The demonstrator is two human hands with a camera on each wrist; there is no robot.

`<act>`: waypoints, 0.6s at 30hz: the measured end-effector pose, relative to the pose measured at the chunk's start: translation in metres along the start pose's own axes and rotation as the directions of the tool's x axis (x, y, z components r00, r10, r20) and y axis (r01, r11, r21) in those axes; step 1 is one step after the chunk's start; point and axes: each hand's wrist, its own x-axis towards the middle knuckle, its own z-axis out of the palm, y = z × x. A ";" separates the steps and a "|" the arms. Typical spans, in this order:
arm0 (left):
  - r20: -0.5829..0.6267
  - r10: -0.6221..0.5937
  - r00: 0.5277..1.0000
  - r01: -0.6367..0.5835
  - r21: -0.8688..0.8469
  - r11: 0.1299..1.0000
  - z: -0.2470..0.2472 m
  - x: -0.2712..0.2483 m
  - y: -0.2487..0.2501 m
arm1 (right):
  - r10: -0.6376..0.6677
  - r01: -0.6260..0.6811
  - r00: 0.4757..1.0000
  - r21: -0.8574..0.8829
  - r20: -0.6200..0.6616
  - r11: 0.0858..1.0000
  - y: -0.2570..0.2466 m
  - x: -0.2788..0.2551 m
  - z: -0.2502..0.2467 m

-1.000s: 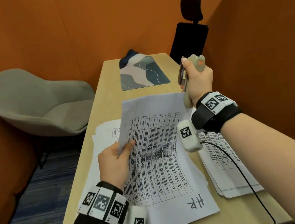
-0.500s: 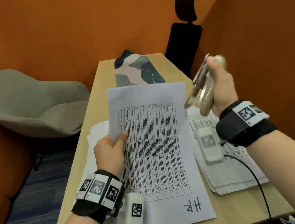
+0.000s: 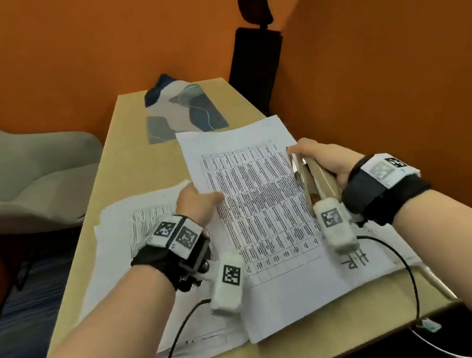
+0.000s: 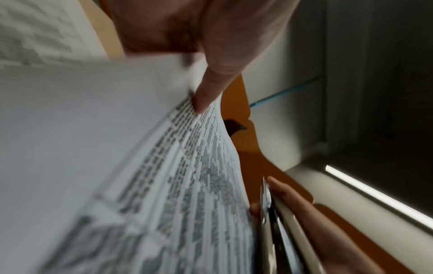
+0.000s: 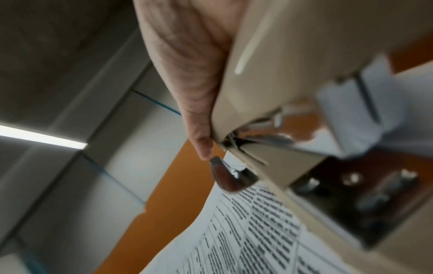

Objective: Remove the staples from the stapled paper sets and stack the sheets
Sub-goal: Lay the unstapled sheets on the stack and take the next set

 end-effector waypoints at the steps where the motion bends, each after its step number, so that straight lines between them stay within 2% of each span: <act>1: 0.062 -0.008 0.998 0.005 0.050 0.999 0.015 0.001 0.000 | 0.035 -0.036 0.998 -0.030 -0.042 0.999 0.003 0.004 -0.010; 6: 0.238 -0.091 0.967 0.012 0.312 0.950 0.078 0.012 -0.010 | 0.141 -0.206 0.959 -0.265 -0.244 0.942 0.036 0.043 -0.058; 9: 0.235 -0.113 0.966 0.017 0.375 0.927 0.098 0.020 -0.013 | 0.164 -0.299 0.923 -0.382 -0.347 0.874 0.046 0.056 -0.066; 14: 0.242 -0.141 0.960 0.015 0.460 0.888 0.114 0.027 -0.015 | 0.185 -0.376 0.892 -0.450 -0.413 0.810 0.055 0.071 -0.068; 18: 0.269 -0.159 0.950 0.022 0.450 0.893 0.124 0.024 -0.012 | 0.201 -0.376 0.905 -0.485 -0.374 0.789 0.064 0.079 -0.069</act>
